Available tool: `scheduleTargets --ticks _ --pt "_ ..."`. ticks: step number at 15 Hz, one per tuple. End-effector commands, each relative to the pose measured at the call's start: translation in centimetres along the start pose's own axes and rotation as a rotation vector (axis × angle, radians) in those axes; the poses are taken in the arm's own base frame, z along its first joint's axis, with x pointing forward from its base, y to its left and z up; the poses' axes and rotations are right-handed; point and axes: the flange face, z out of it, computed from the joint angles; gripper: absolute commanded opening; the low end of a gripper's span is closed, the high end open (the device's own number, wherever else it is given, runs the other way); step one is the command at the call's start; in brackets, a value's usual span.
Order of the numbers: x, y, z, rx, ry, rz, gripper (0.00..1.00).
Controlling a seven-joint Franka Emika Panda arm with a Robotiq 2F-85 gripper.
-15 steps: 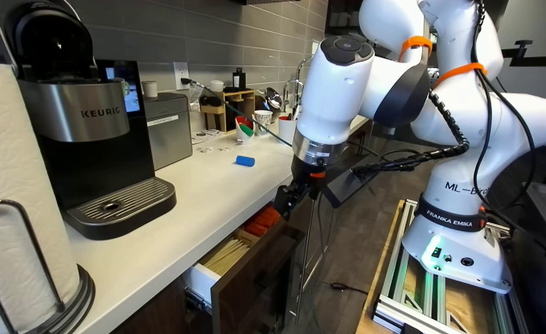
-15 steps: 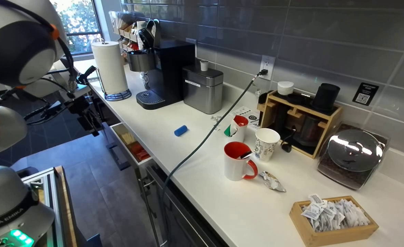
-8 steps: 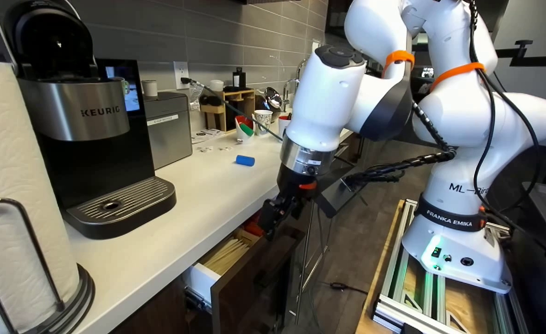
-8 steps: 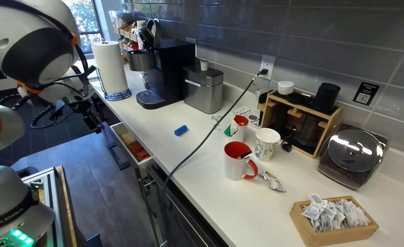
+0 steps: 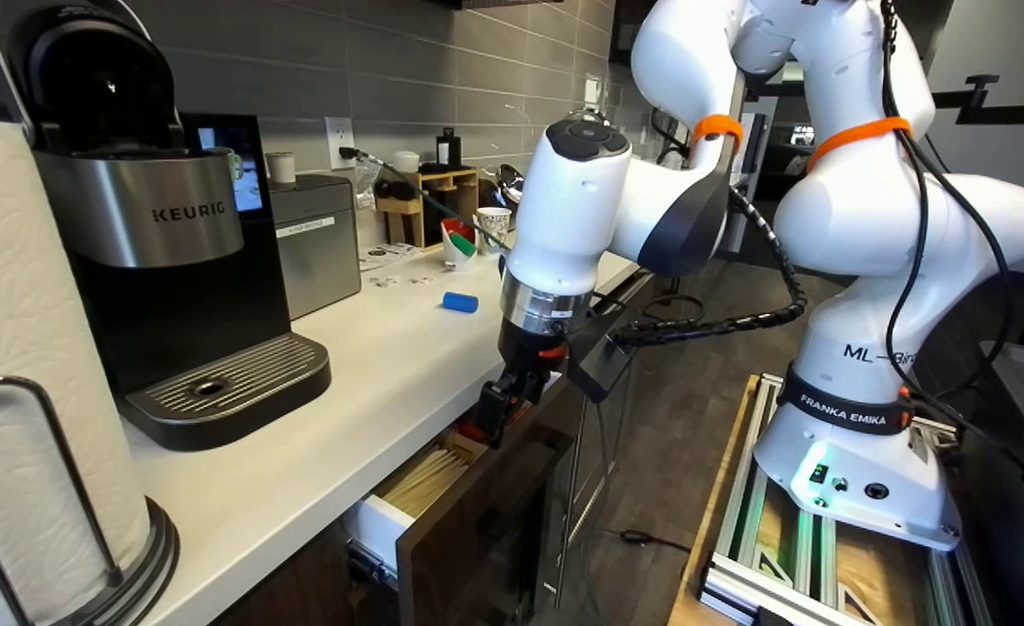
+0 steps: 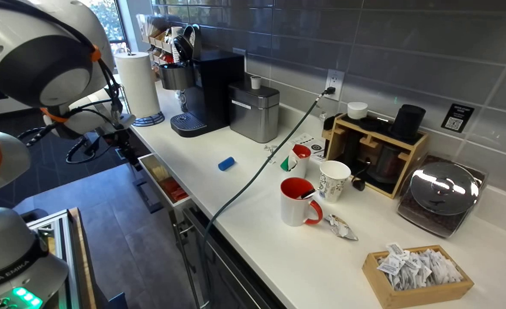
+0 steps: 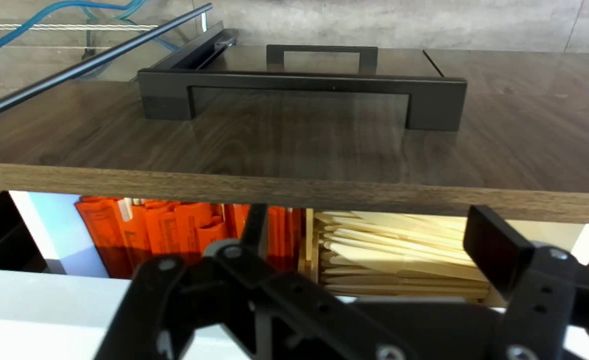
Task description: Open the first top drawer
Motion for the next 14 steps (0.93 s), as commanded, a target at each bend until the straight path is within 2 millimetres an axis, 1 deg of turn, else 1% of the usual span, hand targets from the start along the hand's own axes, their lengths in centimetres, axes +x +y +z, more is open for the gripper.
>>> scheduleTargets --ticks 1,7,10,12,14 --pt "0.6 0.0 1.4 -0.019 0.018 0.007 1.0" --pt "1.9 1.1 3.1 0.024 -0.006 0.111 1.0" --pt "2.6 1.6 3.6 0.042 -0.002 0.155 1.0" --pt "2.8 1.5 3.7 0.057 0.004 0.16 1.0" --pt "2.7 1.0 3.6 0.063 0.009 0.123 1.0"
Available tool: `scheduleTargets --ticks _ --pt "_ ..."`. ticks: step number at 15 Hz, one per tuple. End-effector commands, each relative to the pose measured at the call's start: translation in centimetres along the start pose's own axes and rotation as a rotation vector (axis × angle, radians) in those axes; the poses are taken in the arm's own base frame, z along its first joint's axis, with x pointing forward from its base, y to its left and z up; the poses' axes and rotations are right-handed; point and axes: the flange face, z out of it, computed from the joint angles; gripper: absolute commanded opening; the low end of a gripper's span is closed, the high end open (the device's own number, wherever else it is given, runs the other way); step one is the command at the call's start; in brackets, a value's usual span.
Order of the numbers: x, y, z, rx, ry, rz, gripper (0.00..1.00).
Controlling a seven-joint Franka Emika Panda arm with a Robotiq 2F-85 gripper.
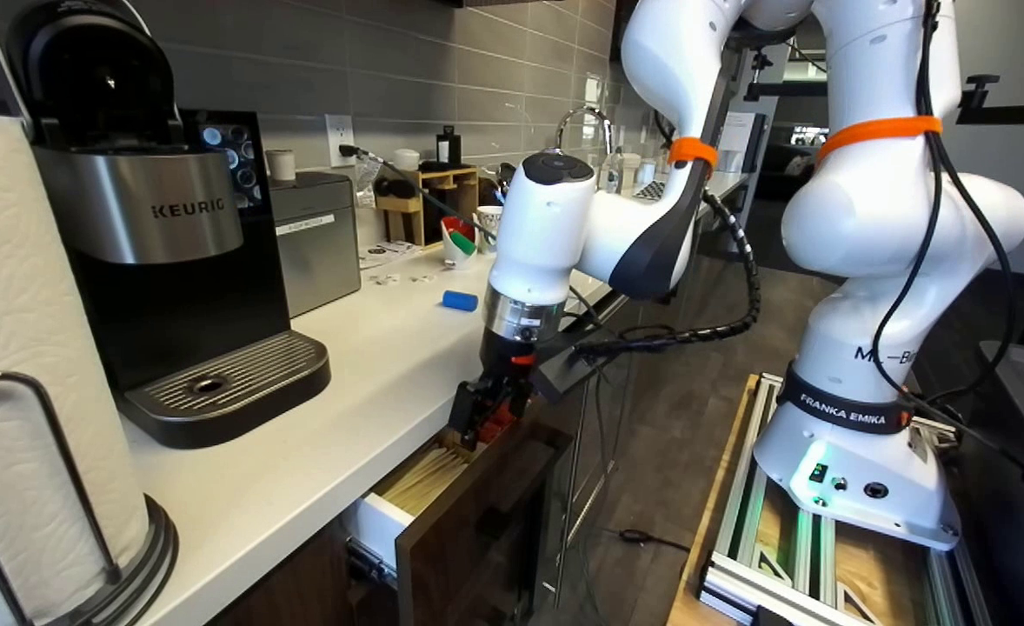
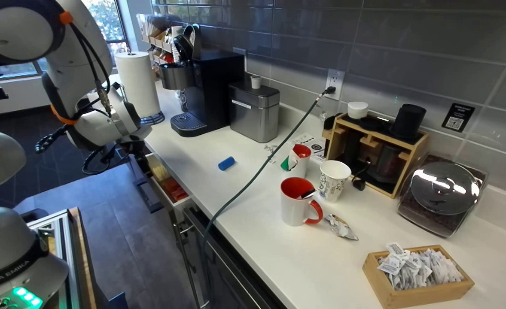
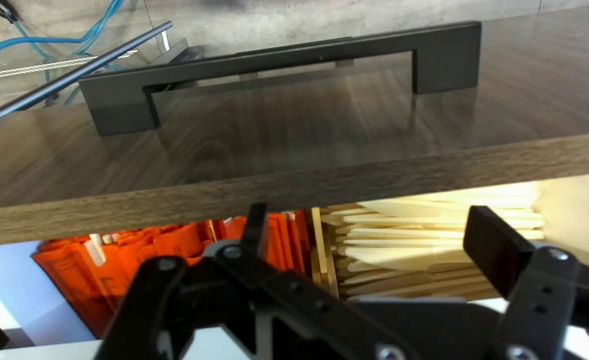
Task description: Open the first top drawer
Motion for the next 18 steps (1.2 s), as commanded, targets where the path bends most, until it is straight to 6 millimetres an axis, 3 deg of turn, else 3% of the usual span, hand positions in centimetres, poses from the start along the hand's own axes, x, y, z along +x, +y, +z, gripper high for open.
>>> scheduleTargets --ticks 1,5,11,18 --pt "-0.3 -1.0 -0.4 -0.023 0.045 -0.05 1.0" --pt "-2.0 -1.6 0.4 -0.099 0.022 -0.145 1.0" --pt "-5.4 -0.5 2.7 -0.212 -0.206 -0.119 1.0" --pt "-8.4 0.4 2.5 -0.136 -0.489 -0.222 1.0"
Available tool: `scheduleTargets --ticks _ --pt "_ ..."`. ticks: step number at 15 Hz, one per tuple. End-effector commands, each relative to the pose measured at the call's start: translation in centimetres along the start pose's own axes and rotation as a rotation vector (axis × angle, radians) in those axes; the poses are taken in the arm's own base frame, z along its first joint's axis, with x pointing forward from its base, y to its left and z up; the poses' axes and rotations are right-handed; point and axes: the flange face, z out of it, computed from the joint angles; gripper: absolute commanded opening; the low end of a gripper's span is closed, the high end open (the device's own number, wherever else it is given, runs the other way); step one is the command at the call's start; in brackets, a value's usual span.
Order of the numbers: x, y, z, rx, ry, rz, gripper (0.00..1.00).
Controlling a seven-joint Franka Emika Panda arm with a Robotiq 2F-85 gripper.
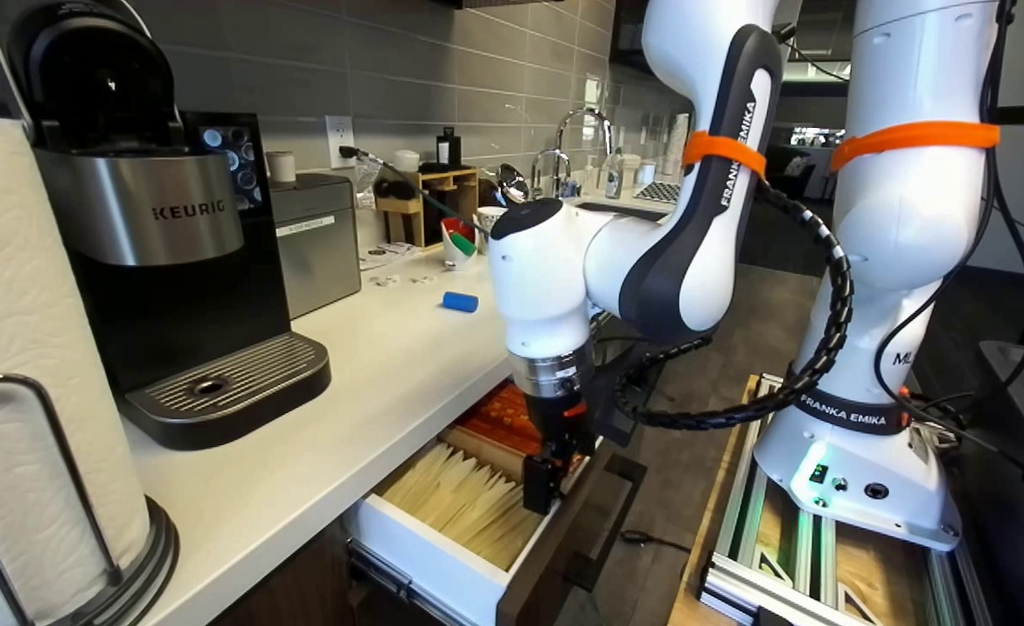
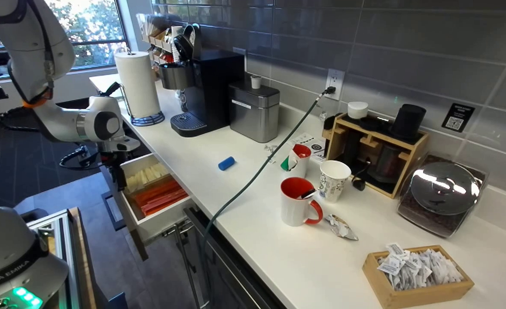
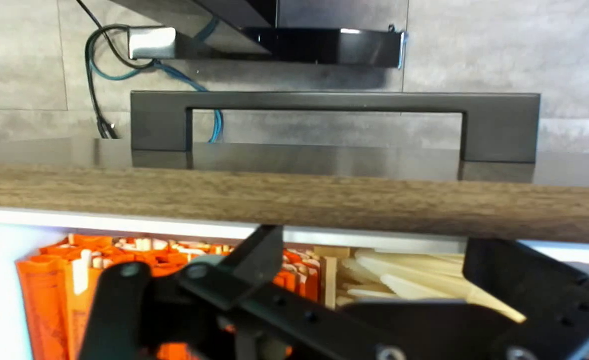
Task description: Open the first top drawer
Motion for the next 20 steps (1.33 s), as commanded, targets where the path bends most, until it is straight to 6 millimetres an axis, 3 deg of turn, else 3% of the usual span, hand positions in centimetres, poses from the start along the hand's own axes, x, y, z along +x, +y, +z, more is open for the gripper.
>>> scheduleTargets --ticks 1,3,11,15,20 --pt "-1.7 1.1 1.0 0.052 -0.142 -0.109 1.0" --pt "-1.8 2.0 0.6 0.089 -0.166 -0.147 1.0" --pt "4.2 4.4 -5.8 0.295 0.092 0.009 1.0" --pt "6.0 5.4 -8.6 0.351 0.118 -0.122 1.0" --pt "6.5 10.4 -13.8 0.418 0.163 -0.233 1.0"
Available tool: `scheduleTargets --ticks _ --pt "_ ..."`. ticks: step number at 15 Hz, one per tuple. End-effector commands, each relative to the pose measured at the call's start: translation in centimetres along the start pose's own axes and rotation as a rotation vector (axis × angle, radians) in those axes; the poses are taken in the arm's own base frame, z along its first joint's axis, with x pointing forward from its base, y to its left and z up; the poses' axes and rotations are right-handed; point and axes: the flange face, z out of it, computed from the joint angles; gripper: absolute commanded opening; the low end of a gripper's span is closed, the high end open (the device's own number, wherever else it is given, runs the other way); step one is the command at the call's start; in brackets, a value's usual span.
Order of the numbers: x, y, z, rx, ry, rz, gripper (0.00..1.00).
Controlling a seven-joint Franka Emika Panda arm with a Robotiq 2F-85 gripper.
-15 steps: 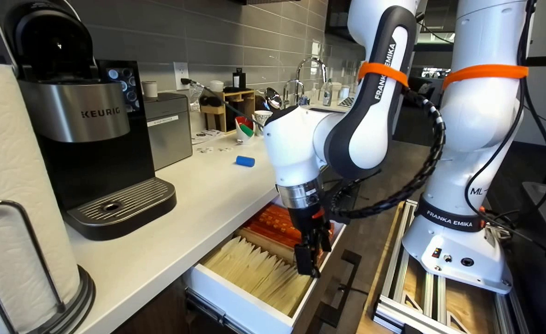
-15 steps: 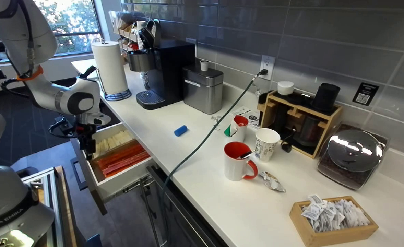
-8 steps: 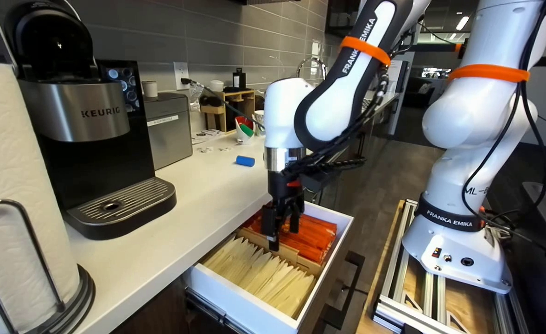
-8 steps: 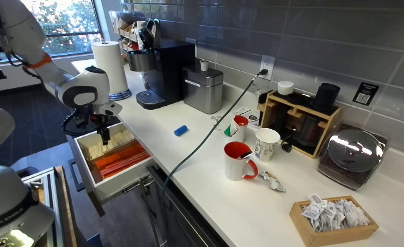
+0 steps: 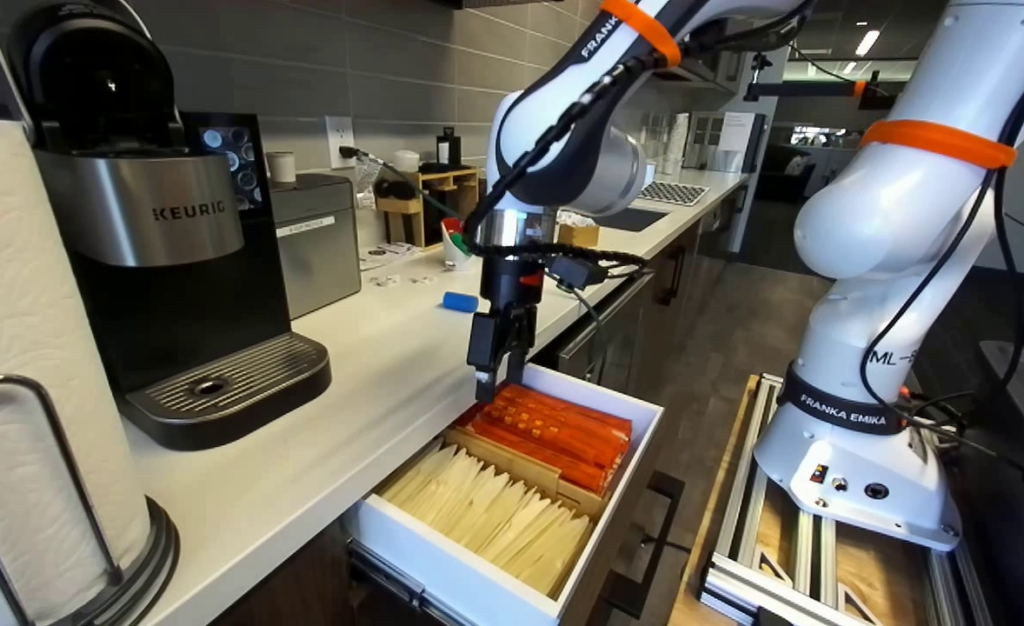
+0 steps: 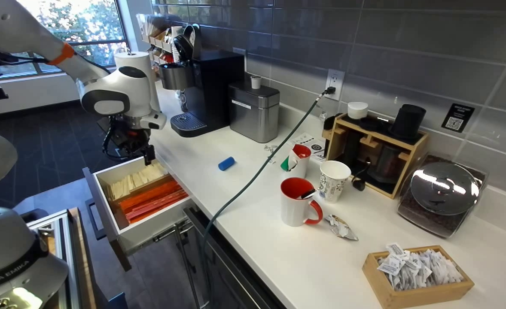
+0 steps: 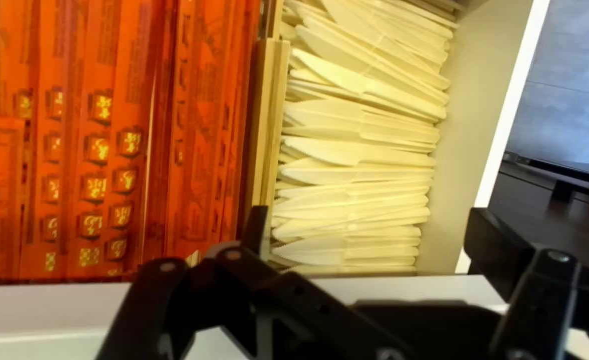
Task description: Open the first top drawer
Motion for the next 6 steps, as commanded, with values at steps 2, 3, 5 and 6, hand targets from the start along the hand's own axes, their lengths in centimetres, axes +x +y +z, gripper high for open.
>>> scheduleTargets --ticks 2,3,5,6 --pt "-1.5 2.7 -7.8 0.044 0.032 -0.082 1.0" --pt "-2.0 3.8 -9.8 0.05 0.043 -0.09 1.0" --pt "-0.5 4.3 -8.5 0.056 0.023 -0.07 1.0" --pt "-0.9 5.1 -10.4 0.068 0.044 -0.082 1.0"
